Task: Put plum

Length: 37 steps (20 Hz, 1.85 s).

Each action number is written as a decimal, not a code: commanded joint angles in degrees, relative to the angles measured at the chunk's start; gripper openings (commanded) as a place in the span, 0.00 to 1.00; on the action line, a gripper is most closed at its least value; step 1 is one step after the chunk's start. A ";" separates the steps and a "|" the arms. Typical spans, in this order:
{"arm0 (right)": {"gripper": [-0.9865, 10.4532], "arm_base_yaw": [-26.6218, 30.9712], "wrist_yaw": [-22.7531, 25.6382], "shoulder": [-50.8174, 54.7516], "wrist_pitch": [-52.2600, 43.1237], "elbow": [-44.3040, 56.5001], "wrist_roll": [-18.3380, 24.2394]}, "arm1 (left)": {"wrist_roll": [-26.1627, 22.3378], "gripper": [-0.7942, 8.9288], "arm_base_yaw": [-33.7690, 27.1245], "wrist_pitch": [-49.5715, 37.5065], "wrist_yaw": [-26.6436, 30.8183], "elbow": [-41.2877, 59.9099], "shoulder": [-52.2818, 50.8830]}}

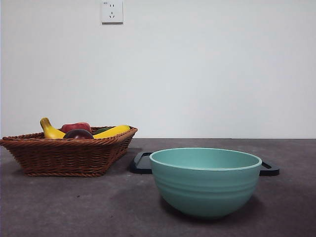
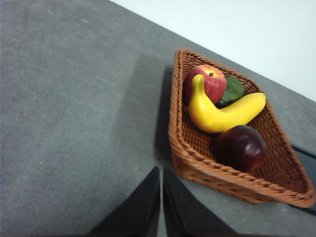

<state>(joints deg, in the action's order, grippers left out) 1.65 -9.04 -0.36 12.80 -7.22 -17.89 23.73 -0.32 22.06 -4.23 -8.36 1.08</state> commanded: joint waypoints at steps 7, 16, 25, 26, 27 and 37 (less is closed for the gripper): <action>0.09 0.04 -1.92 -4.76 8.90 -12.74 -0.20 | -0.90 0.09 -0.04 4.28 -3.30 -12.37 6.54; 0.09 -0.02 -10.43 -19.98 20.79 -28.39 7.65 | -10.27 0.09 0.00 13.11 -13.53 -25.86 20.70; 0.09 -1.97 -15.67 -35.58 34.01 -43.78 14.64 | -20.50 0.09 1.27 24.00 -20.74 -38.95 35.15; 0.09 -2.49 -15.82 -36.92 35.41 -45.22 15.54 | -21.51 0.09 1.66 25.22 -21.16 -40.30 36.46; 0.09 -3.32 -16.55 -38.84 37.11 -47.12 16.63 | -22.73 0.09 2.32 26.97 -21.46 -42.21 38.23; 0.09 -12.63 -16.90 -48.65 44.92 -54.03 20.50 | -27.78 0.09 8.13 33.73 -21.55 -50.12 44.98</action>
<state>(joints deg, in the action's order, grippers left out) -10.74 -25.74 -48.51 57.95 -60.07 1.76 -3.20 7.68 56.16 -25.50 -57.17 45.71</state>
